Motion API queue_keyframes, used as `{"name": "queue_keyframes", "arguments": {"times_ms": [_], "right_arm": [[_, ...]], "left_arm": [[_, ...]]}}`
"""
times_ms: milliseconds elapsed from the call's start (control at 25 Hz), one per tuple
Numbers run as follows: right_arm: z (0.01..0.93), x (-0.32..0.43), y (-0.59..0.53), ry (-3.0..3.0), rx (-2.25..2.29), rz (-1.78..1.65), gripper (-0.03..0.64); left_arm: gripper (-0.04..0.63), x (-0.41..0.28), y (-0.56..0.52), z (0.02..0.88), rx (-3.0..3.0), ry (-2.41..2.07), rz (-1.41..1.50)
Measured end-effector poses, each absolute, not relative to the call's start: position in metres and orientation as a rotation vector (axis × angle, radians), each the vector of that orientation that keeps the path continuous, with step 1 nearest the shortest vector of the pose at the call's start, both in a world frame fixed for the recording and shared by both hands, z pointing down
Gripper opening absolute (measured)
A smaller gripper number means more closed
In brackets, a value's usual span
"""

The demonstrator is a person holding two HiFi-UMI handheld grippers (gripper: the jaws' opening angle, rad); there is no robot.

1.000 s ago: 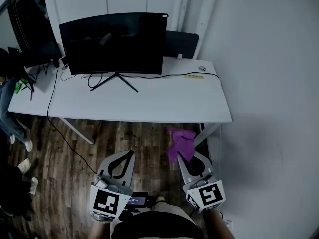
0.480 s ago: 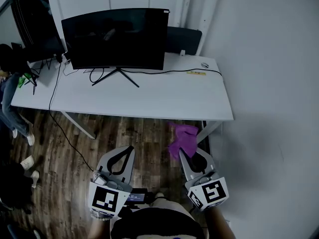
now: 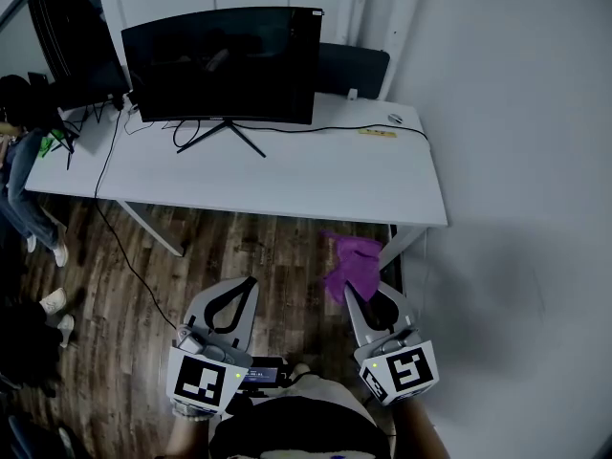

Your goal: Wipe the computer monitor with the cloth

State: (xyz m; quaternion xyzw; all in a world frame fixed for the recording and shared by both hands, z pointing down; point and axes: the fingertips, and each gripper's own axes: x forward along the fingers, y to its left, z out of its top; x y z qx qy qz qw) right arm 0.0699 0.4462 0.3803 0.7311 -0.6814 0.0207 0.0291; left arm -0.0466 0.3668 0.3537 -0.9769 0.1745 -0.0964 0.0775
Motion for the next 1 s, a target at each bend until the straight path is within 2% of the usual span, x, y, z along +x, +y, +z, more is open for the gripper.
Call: {"name": "queue_keyframes", "arguments": {"times_ms": [440, 1000], "right_arm": [[0.392, 0.081, 0.433, -2.133, 2.238, 0.088, 0.067], [0.399, 0.111, 0.336, -2.034, 2.271, 0.105, 0.067]], "left_arm": [[0.005, -0.050, 0.359, 0.364, -2.916, 0.605, -0.293], [0.005, -0.011, 0.253, 0.376, -2.920, 0.488, -0.294]]}}
